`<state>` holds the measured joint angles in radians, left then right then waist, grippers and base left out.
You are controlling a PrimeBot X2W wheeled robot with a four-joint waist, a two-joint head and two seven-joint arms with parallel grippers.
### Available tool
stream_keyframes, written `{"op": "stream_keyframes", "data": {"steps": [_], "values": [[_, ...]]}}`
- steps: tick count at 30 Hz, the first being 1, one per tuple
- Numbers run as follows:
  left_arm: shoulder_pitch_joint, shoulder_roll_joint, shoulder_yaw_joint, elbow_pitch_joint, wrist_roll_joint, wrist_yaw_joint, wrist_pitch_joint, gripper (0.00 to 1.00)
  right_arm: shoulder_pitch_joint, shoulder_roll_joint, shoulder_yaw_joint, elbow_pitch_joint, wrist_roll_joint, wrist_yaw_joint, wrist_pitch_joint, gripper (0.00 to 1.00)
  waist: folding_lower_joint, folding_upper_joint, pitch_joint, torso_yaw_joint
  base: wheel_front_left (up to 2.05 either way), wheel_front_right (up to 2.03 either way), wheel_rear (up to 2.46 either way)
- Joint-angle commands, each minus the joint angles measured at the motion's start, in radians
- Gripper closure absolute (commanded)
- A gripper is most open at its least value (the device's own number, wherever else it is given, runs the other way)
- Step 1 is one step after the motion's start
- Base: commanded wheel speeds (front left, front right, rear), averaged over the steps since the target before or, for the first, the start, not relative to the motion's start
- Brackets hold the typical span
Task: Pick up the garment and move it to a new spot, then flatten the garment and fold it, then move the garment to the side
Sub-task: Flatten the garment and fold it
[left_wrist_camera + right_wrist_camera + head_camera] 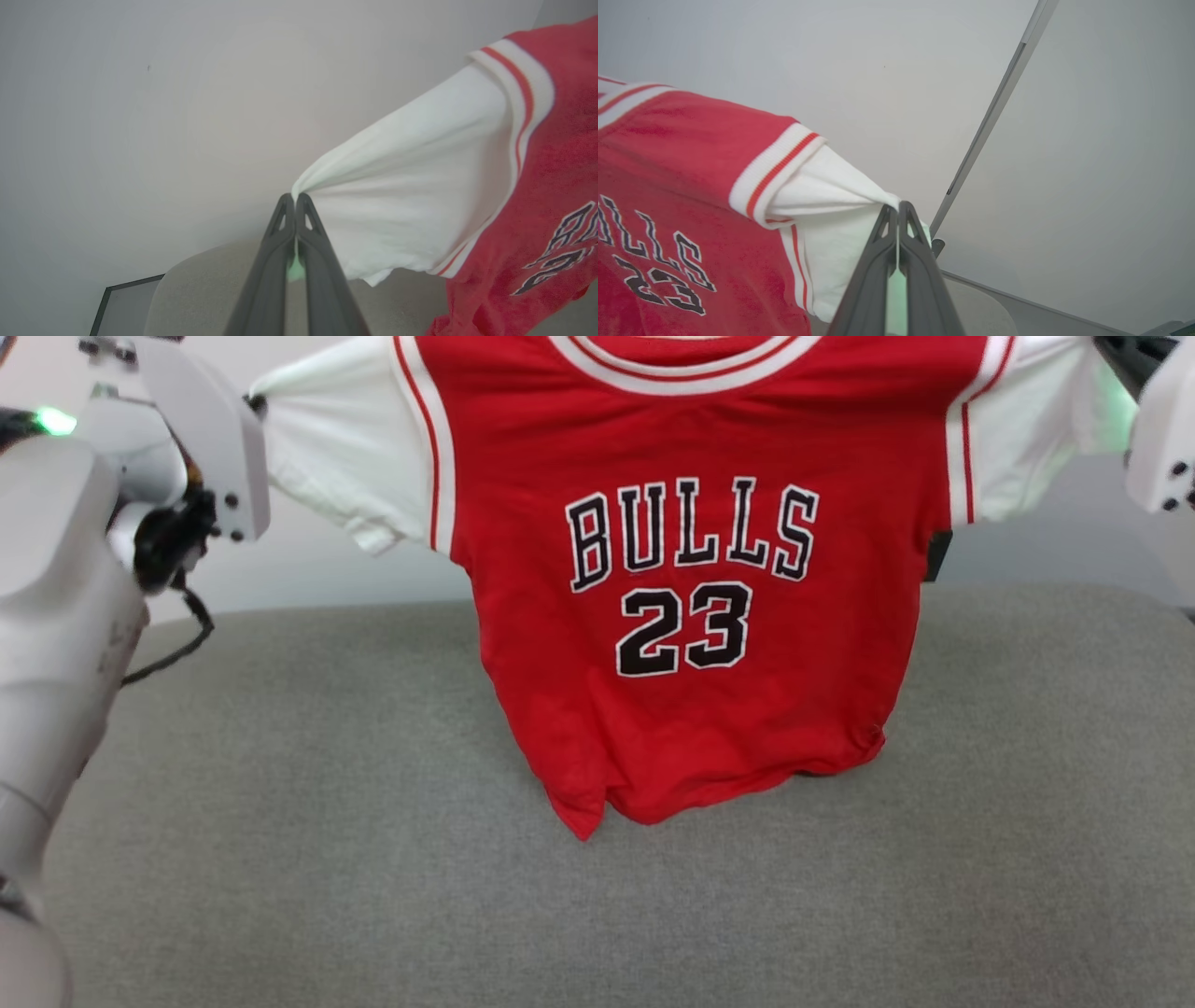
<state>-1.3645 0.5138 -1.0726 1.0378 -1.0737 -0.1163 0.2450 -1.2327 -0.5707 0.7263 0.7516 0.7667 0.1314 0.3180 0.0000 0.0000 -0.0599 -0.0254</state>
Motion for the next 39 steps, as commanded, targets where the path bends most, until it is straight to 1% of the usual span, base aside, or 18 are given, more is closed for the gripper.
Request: {"op": "stream_keyframes", "data": {"steps": [1,3,7,10,14,20,22,24,26,28,31,33,36,37,39], "values": [[-0.017,-0.009,0.007,0.015,-0.004,0.019,-0.008,1.0,-0.023,0.017,-0.007,0.021,-0.009,-0.001,-0.013,1.0,0.0,0.0,0.024,-0.01,0.0,0.0,0.0],[-0.035,-0.024,0.001,0.031,0.009,0.035,-0.022,1.0,-0.044,0.049,-0.024,0.057,-0.01,-0.001,-0.033,1.0,0.0,0.0,0.046,-0.016,0.0,0.0,0.0],[-0.094,-0.062,0.014,0.065,0.017,0.073,-0.062,1.0,-0.116,0.12,-0.045,0.138,-0.059,-0.001,-0.112,1.0,0.0,0.0,0.112,-0.033,0.0,0.0,0.0],[-0.158,-0.092,0.024,0.083,0.028,0.099,-0.106,1.0,-0.19,0.168,-0.067,0.202,-0.101,-0.001,-0.191,1.0,0.0,0.0,0.187,-0.041,0.0,0.0,0.0],[-0.271,-0.131,0.041,0.101,0.046,0.136,-0.183,1.0,-0.309,0.217,-0.1,0.297,-0.173,-0.001,-0.319,1.0,0.0,0.0,0.293,-0.041,0.0,0.0,0.0],[-0.429,-0.187,0.053,0.133,0.081,0.188,-0.319,1.0,-0.472,0.265,-0.174,0.465,-0.285,-0.001,-0.521,1.0,0.0,0.0,0.439,-0.027,0.0,0.0,0.0],[-0.483,-0.205,0.063,0.138,0.086,0.195,-0.36,1.0,-0.524,0.263,-0.202,0.494,-0.327,-0.001,-0.561,1.0,0.0,0.0,0.486,-0.016,0.0,0.0,0.0],[-0.535,-0.218,0.063,0.142,0.098,0.201,-0.403,1.0,-0.56,0.254,-0.24,0.512,-0.368,-0.001,-0.577,1.0,0.0,0.0,0.533,-0.002,0.0,0.0,0.0],[-0.584,-0.234,0.07,0.144,0.101,0.195,-0.434,1.0,-0.603,0.24,-0.282,0.507,-0.417,-0.001,-0.583,1.0,0.0,0.0,0.583,0.014,0.0,0.0,0.0],[-0.638,-0.25,0.08,0.14,0.102,0.186,-0.461,1.0,-0.636,0.215,-0.351,0.443,-0.481,-0.001,-0.583,1.0,0.0,0.0,0.634,0.032,0.0,0.0,0.0],[-0.699,-0.27,0.092,0.133,0.112,0.179,-0.491,1.0,-0.61,0.215,-0.472,0.355,-0.589,-0.001,-0.582,1.0,0.0,0.0,0.694,0.058,0.0,0.0,0.0],[-0.721,-0.276,0.109,0.133,0.108,0.181,-0.501,1.0,-0.583,0.234,-0.554,0.303,-0.663,-0.001,-0.582,1.0,0.0,0.0,0.724,0.069,0.0,0.0,0.0],[-0.707,-0.285,0.125,0.136,0.113,0.168,-0.509,1.0,-0.524,0.29,-0.639,0.268,-0.747,-0.001,-0.582,1.0,0.0,0.0,0.742,0.077,0.0,0.0,0.0],[-0.699,-0.283,0.13,0.132,0.121,0.167,-0.51,1.0,-0.509,0.307,-0.664,0.266,-0.762,-0.001,-0.582,1.0,0.0,0.0,0.743,0.079,0.0,0.0,0.0],[-0.652,-0.28,0.143,0.124,0.127,0.159,-0.51,1.0,-0.469,0.335,-0.676,0.263,-0.801,-0.001,-0.582,1.0,0.0,0.0,0.726,0.086,0.0,0.0,0.0]]}}
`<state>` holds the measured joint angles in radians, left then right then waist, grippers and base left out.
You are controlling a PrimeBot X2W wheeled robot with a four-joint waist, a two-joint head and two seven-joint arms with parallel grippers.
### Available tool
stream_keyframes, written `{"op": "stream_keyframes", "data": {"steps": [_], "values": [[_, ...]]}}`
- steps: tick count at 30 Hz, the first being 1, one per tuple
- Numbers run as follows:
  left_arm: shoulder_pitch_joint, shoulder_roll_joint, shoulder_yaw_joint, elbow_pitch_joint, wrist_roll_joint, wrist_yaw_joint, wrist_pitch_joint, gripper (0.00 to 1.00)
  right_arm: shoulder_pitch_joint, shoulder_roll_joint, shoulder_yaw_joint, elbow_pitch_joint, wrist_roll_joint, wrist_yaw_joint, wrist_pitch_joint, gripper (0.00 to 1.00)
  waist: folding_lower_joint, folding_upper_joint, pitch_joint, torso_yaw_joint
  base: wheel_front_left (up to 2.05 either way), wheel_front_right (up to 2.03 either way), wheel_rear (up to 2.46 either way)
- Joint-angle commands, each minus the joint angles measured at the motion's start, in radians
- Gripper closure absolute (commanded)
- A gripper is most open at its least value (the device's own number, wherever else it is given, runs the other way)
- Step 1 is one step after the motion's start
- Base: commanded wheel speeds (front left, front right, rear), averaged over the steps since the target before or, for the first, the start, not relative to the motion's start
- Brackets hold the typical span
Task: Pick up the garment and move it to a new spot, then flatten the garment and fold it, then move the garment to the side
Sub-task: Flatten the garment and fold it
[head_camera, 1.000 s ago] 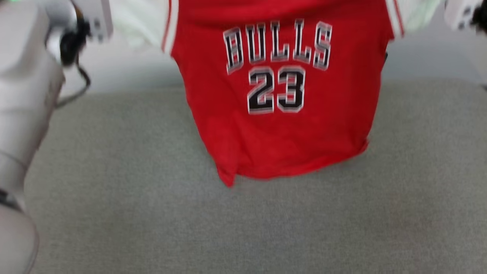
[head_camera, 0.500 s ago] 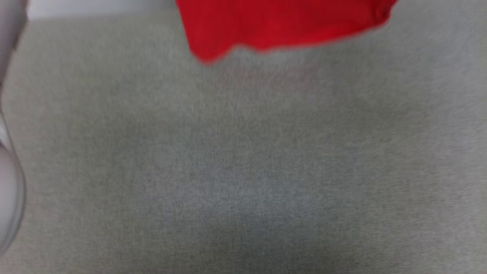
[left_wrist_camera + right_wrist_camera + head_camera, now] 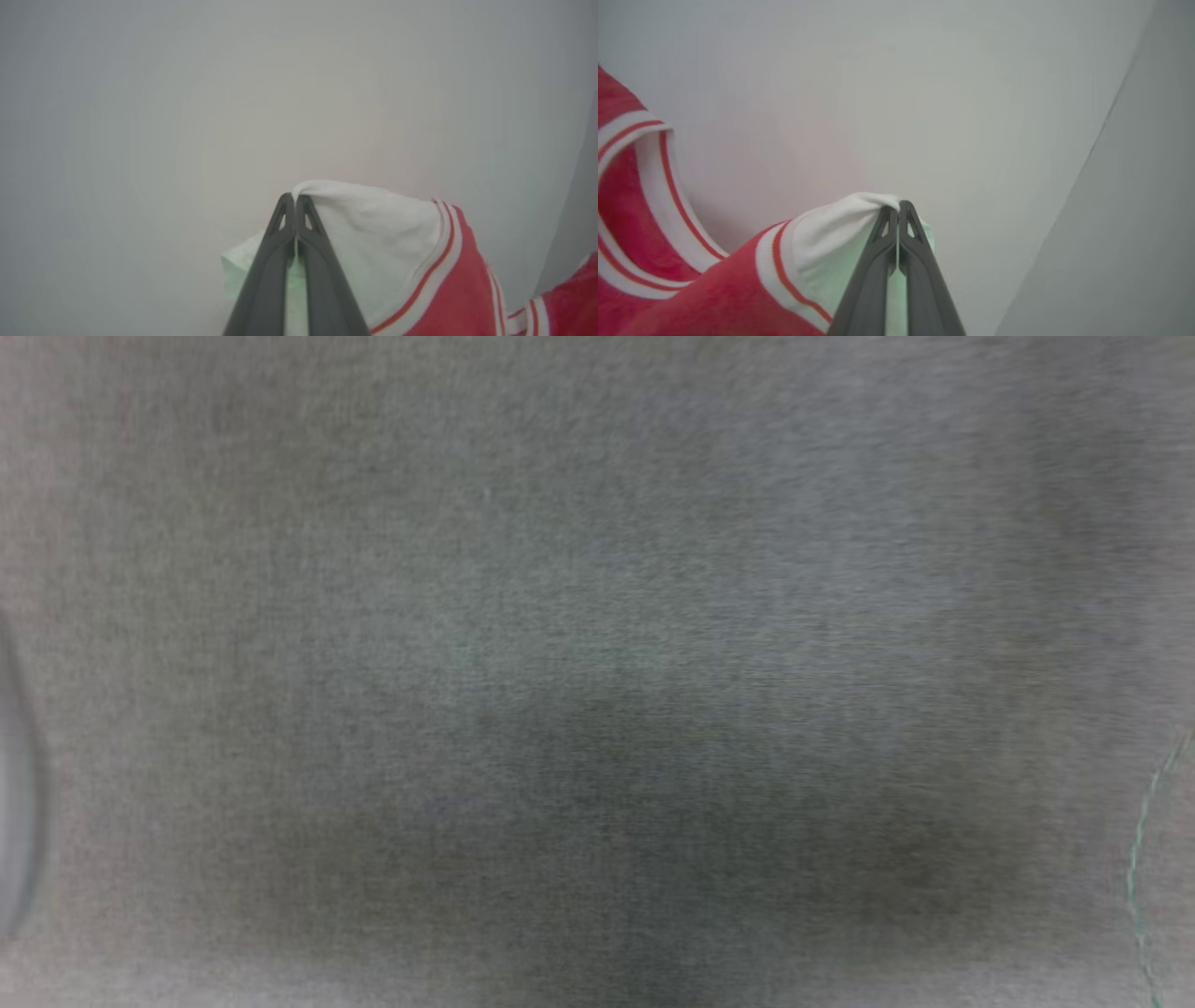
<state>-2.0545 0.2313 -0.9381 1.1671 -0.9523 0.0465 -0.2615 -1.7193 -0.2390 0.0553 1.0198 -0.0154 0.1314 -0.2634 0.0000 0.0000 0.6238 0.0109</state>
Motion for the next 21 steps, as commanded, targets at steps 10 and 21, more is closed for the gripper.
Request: {"op": "stream_keyframes", "data": {"steps": [10,21], "values": [[0.312,0.028,0.028,0.04,0.025,-0.055,-0.004,1.0,0.17,0.085,0.139,0.132,0.088,-0.001,0.022,1.0,0.0,0.0,-0.143,0.06,0.0,0.0,0.0],[0.687,0.076,-0.007,0.096,-0.006,-0.144,0.037,1.0,0.524,0.003,0.459,-0.069,0.536,-0.001,0.25,1.0,0.0,0.0,-0.437,0.043,0.0,0.0,0.0]]}}
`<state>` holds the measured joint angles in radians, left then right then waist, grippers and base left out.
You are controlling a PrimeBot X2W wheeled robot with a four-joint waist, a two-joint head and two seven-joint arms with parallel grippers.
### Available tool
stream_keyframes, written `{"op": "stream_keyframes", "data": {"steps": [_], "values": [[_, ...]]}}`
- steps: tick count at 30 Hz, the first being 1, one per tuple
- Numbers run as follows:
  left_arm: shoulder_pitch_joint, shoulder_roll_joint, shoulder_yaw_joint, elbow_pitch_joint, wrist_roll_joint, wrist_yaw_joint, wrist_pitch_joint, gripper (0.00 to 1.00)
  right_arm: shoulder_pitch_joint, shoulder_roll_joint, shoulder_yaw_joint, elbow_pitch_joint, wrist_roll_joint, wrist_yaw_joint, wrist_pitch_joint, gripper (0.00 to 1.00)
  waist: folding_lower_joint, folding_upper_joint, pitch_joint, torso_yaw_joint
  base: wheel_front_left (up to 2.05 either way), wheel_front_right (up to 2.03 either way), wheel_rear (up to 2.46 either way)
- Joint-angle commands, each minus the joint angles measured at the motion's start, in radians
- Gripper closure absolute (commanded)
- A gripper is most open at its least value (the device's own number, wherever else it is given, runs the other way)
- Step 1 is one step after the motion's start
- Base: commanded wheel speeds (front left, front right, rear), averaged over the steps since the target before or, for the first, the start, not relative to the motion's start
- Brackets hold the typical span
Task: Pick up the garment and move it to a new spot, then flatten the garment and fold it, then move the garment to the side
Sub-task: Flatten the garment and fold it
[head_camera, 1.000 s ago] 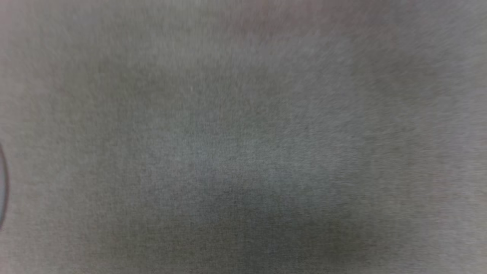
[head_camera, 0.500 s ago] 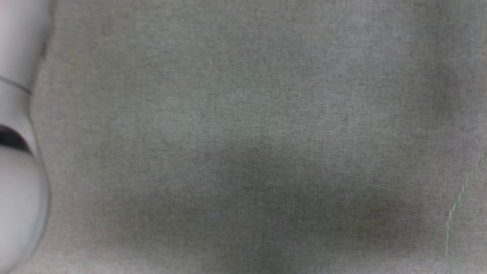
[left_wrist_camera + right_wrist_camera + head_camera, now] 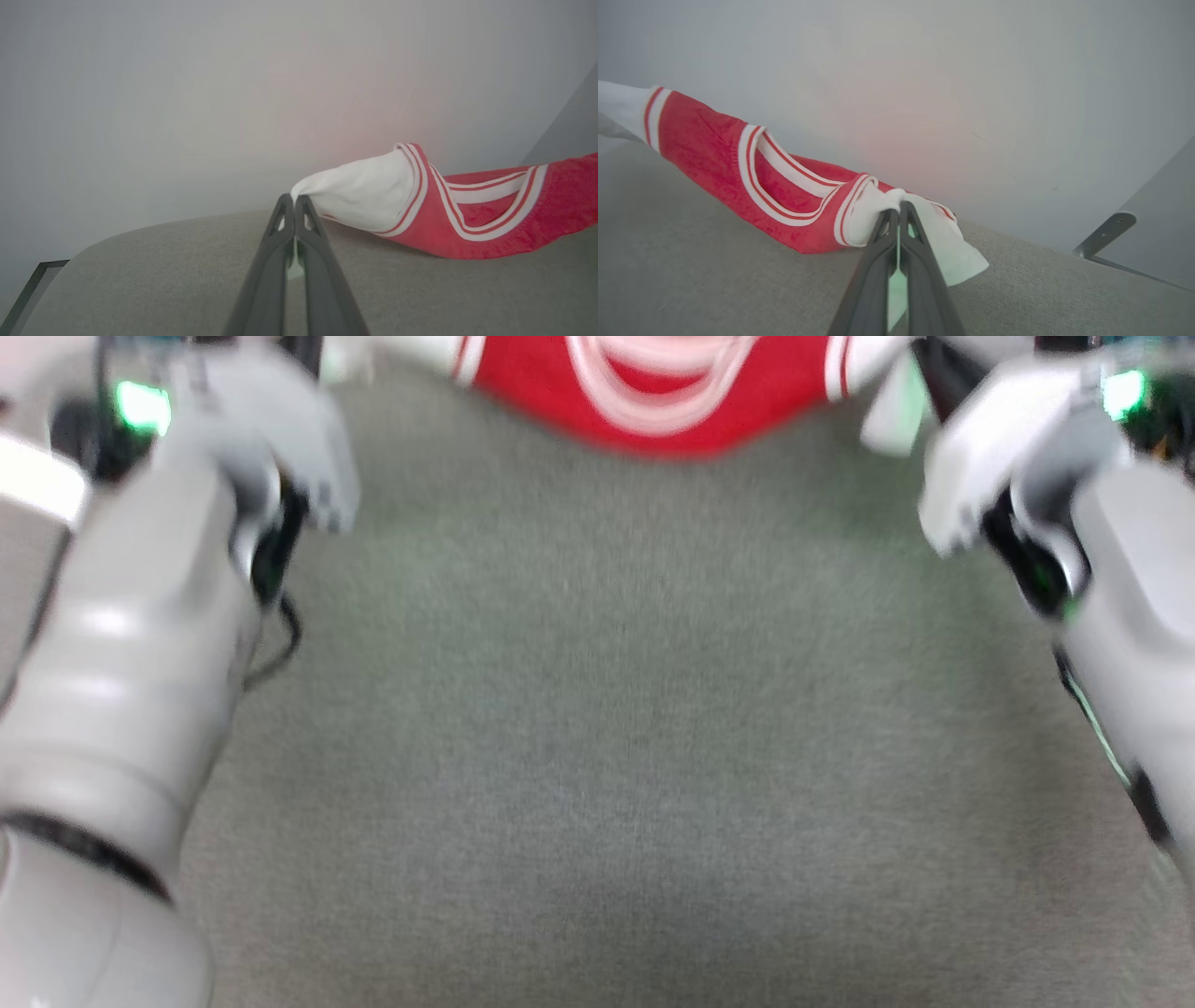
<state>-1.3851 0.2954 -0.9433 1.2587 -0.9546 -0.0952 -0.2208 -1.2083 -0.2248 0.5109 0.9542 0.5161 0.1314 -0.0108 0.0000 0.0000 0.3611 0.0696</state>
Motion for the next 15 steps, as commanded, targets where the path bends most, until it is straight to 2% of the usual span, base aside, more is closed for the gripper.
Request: {"op": "stream_keyframes", "data": {"steps": [1,6,9,15], "values": [[0.052,0.017,-0.007,0.004,-0.003,-0.01,-0.005,1.0,0.051,-0.049,0.039,-0.053,0.038,-0.001,0.017,1.0,0.0,0.0,-0.196,-0.018,0.0,0.0,0.0],[0.221,0.043,-0.011,-0.011,-0.03,-0.028,-0.005,1.0,0.27,-0.218,0.172,-0.294,0.193,-0.001,0.099,1.0,0.0,0.0,-0.28,-0.026,0.0,0.0,0.0],[0.322,0.057,-0.013,-0.043,-0.044,-0.032,-0.014,1.0,0.39,-0.313,0.192,-0.408,0.251,-0.001,0.118,1.0,0.0,0.0,-0.303,-0.025,0.0,0.0,0.0],[0.518,0.087,-0.006,-0.126,-0.074,-0.029,-0.033,1.0,0.604,-0.42,0.164,-0.557,0.311,-0.001,0.153,1.0,0.0,0.0,-0.327,-0.027,0.0,0.0,0.0]]}}
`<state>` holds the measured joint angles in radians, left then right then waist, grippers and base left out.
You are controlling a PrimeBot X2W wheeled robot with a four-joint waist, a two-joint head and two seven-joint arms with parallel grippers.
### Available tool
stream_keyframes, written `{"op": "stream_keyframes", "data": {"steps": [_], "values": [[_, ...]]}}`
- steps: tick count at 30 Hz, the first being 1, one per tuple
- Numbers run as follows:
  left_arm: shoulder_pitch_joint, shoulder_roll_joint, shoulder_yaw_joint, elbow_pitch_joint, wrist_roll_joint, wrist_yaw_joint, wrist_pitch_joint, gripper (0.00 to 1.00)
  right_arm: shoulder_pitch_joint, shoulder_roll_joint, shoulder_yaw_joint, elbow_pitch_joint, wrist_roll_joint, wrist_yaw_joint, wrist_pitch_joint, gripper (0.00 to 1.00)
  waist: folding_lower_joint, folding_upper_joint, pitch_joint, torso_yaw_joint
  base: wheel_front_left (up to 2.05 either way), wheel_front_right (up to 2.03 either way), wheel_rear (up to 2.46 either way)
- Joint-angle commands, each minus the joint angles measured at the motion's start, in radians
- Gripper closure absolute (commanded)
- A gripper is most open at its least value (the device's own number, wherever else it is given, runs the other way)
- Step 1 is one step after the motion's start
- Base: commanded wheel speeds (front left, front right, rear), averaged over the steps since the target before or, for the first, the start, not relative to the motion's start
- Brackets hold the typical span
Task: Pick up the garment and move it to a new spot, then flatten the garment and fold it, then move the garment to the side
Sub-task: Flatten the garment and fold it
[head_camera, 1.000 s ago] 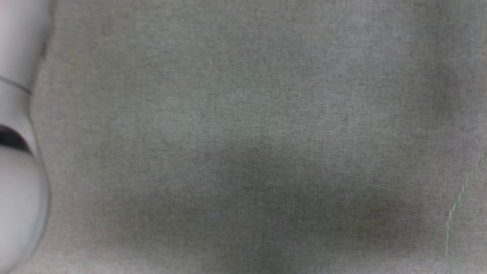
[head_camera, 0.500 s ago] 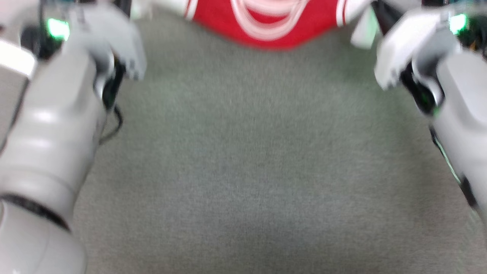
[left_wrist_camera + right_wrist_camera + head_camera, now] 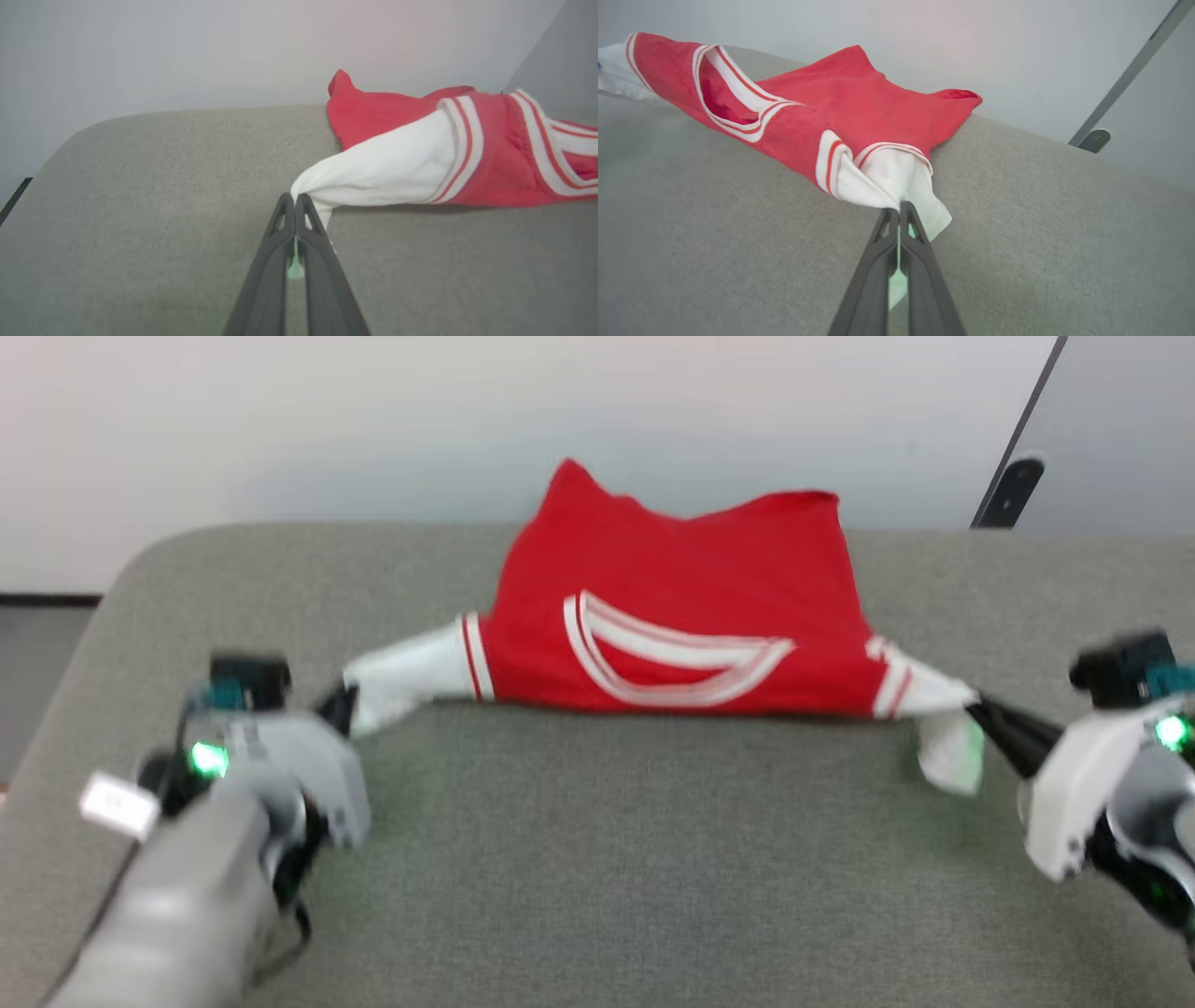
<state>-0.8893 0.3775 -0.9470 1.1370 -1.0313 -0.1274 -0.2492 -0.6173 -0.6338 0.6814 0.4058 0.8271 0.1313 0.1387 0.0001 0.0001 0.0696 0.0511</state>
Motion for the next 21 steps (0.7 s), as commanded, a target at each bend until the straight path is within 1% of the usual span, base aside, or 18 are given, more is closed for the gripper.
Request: {"op": "stream_keyframes", "data": {"steps": [1,4,7,10,12,15,18,21], "values": [[0.053,0.01,-0.006,-0.023,0.007,0.005,-0.006,1.0,0.045,-0.02,-0.012,-0.027,0.0,-0.001,0.01,1.0,-0.0001,-0.0001,-0.038,-0.009,0.0,0.0,0.0],[0.159,0.024,-0.012,-0.088,0.007,0.025,-0.012,1.0,0.138,-0.038,-0.041,-0.069,0.018,-0.001,0.034,1.0,-0.0001,-0.0001,-0.047,-0.011,0.0,0.0,0.0],[0.264,0.039,-0.003,-0.172,-0.003,0.061,-0.014,1.0,0.22,-0.056,-0.07,-0.117,0.029,-0.001,0.065,1.0,-0.0001,-0.0001,-0.054,-0.009,0.0,0.0,0.0],[0.372,0.053,0.007,-0.271,-0.014,0.111,-0.016,1.0,0.302,-0.075,-0.093,-0.166,0.034,-0.001,0.1,1.0,-0.0001,-0.0001,-0.059,-0.005,0.0,0.0,0.0],[0.437,0.071,0.013,-0.338,-0.013,0.151,-0.015,1.0,0.353,-0.089,-0.121,-0.191,0.037,-0.001,0.116,1.0,-0.0001,-0.0001,-0.062,-0.002,0.0,0.0,0.0],[0.537,0.089,0.032,-0.441,-0.031,0.202,-0.014,1.0,0.422,-0.1,-0.16,-0.215,0.017,-0.001,0.135,1.0,-0.0001,-0.0001,-0.065,0.0,0.0,0.0,0.0],[0.615,0.115,0.065,-0.538,-0.053,0.258,-0.014,1.0,0.471,-0.091,-0.2,-0.229,-0.01,-0.001,0.158,1.0,-0.0001,-0.0001,-0.067,-0.004,0.0,0.0,0.0],[0.676,0.14,0.085,-0.616,-0.06,0.299,-0.014,1.0,0.523,-0.069,-0.228,-0.243,-0.018,-0.001,0.197,1.0,-0.0001,-0.0001,-0.069,-0.007,0.0,0.0,0.0]]}}
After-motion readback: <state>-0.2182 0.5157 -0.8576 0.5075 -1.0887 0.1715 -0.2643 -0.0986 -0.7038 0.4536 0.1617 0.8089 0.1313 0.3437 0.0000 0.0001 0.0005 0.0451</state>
